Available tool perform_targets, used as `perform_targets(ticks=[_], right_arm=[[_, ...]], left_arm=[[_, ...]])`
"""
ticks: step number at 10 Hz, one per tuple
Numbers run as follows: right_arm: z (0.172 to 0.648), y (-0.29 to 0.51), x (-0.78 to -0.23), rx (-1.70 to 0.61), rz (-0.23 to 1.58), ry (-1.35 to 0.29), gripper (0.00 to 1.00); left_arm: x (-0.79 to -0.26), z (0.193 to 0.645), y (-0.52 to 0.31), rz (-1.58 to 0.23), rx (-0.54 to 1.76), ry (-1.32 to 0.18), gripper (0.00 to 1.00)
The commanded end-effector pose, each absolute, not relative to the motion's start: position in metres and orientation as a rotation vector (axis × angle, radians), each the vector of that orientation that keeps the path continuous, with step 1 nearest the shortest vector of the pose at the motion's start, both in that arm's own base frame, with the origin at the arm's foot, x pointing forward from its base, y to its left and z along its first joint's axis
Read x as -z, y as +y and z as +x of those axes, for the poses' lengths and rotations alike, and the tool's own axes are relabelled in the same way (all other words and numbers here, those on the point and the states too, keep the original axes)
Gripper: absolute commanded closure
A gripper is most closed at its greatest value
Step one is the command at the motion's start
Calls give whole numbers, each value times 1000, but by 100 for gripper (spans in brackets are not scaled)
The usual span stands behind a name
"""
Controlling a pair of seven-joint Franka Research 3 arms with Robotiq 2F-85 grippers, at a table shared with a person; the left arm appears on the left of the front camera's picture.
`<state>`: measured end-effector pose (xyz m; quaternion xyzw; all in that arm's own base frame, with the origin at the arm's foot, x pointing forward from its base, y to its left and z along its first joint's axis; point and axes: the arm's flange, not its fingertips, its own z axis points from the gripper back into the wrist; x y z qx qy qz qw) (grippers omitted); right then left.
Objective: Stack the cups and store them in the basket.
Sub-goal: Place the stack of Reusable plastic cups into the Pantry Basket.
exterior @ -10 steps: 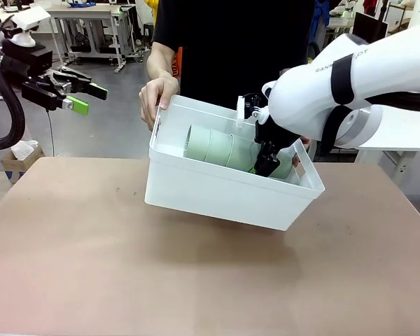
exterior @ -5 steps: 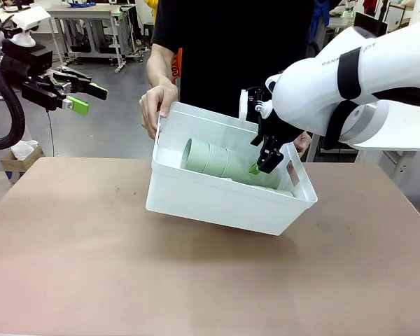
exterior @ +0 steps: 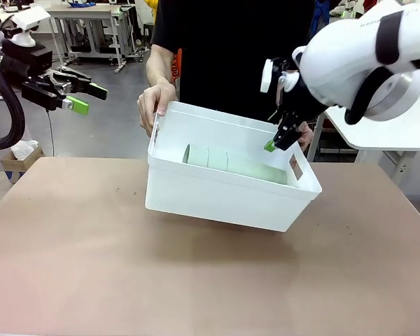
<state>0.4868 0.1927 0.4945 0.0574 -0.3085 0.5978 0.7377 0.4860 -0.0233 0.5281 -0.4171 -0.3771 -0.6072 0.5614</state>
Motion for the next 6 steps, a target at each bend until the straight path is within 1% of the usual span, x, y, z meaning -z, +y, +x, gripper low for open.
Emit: perform_targets(ticks=[1,6], right_arm=[[496,179,-498,-1269,236,-728,0],[503,93,-520,-1093,473,-894,0]], left_arm=[[-531,485,-24,-981,1425,-868,0],[-531,485,-24,-981,1425,-868,0]])
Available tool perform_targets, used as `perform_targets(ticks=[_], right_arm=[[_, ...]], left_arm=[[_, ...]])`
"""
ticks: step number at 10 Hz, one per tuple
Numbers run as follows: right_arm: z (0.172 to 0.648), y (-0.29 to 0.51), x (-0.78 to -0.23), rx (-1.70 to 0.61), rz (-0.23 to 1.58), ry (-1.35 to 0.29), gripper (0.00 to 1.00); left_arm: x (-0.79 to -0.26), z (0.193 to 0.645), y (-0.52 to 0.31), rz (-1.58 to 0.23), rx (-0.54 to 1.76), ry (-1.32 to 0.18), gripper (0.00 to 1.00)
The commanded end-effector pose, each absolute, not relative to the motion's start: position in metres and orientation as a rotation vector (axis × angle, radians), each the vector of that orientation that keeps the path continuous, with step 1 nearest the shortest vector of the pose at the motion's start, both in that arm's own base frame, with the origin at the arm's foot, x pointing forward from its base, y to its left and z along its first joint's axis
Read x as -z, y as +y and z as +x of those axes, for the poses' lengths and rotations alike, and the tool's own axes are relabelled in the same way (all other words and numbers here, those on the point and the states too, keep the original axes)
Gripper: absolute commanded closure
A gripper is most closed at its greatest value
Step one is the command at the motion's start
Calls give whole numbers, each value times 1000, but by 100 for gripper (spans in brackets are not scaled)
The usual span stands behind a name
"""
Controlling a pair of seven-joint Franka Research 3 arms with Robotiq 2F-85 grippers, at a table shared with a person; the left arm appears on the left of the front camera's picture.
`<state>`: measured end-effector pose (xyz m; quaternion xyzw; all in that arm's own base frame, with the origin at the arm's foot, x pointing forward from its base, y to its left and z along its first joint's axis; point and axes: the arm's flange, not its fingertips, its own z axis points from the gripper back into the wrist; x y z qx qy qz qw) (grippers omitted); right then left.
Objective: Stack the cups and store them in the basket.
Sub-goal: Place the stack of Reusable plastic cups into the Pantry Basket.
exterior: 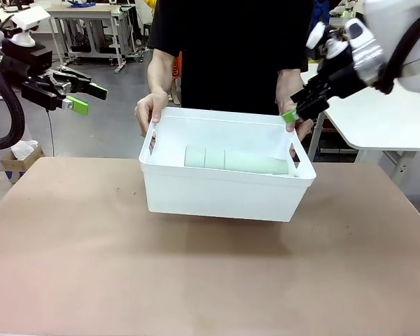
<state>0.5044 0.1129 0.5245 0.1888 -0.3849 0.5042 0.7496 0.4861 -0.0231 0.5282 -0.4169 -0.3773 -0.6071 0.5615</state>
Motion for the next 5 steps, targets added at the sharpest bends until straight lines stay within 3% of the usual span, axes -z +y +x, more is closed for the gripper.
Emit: perform_targets(ticks=[1,5], right_arm=[[503,71,-519,-1057,519,-945,0],[488,-16,-499,-1023,598,-1048,0]], left_arm=[[-531,485,-24,-981,1425,-868,0],[-531,485,-24,-981,1425,-868,0]])
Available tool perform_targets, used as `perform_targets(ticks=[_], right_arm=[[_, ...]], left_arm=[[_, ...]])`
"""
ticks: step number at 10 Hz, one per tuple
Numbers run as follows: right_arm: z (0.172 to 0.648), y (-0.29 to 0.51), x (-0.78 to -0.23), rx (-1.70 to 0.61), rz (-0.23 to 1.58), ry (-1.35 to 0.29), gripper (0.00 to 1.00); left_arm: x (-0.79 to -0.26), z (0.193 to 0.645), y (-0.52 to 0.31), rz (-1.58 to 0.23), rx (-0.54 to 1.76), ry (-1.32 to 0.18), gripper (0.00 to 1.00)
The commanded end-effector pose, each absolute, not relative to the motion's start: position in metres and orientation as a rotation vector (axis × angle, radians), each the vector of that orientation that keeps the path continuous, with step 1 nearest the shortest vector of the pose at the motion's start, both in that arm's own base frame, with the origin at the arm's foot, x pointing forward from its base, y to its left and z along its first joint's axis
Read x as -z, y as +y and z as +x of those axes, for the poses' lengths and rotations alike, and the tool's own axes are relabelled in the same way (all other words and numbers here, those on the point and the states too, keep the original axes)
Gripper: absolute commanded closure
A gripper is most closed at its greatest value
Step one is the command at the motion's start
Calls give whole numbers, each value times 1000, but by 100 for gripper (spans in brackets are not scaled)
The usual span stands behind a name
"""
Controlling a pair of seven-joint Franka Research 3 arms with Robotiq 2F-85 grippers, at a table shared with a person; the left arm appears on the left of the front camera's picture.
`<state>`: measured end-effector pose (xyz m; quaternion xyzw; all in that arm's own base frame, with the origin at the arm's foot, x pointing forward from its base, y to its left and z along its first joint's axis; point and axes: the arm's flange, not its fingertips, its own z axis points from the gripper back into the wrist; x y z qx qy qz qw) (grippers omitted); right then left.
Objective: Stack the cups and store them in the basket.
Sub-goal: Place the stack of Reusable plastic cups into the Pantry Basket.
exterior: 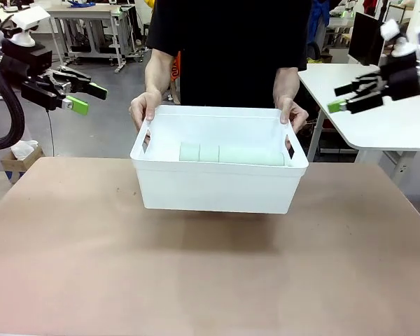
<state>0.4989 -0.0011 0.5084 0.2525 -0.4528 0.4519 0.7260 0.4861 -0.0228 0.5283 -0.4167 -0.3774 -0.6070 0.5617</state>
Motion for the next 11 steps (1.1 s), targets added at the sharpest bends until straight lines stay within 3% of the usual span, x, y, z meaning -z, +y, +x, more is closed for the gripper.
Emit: perform_targets(ticks=[1,3,4,11], right_arm=[[486,-32,-489,-1015,617,-1075,0],[480,-42,-479,-1012,650,-1119,0],[486,-39,-491,-994,602,-1039,0],[486,-39,-491,-994,602,-1039,0]], left_arm=[[-531,485,-24,-981,1425,-868,0],[-531,485,-24,-981,1425,-868,0],[-531,485,-24,-981,1425,-868,0],[-531,485,-24,-981,1425,-868,0]])
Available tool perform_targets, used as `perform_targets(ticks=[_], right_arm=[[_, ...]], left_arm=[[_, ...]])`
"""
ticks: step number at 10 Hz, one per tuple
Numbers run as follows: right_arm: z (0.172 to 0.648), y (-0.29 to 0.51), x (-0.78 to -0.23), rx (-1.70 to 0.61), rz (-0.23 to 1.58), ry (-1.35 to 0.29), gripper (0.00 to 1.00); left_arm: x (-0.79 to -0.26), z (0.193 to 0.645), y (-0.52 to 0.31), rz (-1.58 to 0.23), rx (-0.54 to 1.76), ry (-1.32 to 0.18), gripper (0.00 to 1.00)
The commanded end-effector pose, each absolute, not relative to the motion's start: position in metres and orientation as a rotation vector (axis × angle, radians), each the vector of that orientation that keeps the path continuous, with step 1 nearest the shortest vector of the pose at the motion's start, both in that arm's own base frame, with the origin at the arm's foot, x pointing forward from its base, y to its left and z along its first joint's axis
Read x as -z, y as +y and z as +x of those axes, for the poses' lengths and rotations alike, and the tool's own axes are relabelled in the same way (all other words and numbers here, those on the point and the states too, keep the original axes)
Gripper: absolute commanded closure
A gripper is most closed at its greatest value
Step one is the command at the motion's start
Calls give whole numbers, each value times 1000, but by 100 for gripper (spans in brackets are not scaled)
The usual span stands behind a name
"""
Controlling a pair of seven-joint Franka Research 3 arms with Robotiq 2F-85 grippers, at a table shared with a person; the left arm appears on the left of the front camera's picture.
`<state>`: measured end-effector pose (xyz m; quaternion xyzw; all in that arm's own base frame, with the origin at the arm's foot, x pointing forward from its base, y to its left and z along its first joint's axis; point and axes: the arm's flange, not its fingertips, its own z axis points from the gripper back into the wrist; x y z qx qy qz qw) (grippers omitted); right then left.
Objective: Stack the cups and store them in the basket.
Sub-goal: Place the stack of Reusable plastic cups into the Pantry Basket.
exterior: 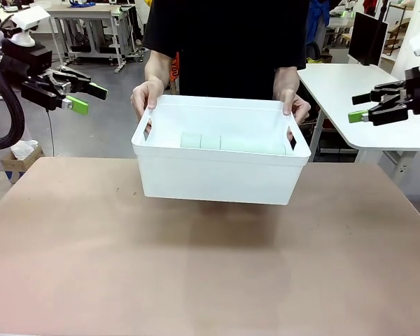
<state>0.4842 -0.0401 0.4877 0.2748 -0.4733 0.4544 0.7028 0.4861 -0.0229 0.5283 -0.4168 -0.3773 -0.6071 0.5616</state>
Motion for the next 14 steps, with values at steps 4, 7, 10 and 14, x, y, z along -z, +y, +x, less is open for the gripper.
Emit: perform_targets(ticks=[4,7,10,14], right_arm=[[486,-39,-491,-994,602,-1039,0],[486,-39,-491,-994,602,-1039,0],[486,-39,-491,-994,602,-1039,0],[486,-39,-491,-994,602,-1039,0]], left_arm=[[-531,485,-24,-981,1425,-868,0],[-531,485,-24,-981,1425,-868,0],[-531,485,-24,-981,1425,-868,0],[-531,485,-24,-981,1425,-868,0]])
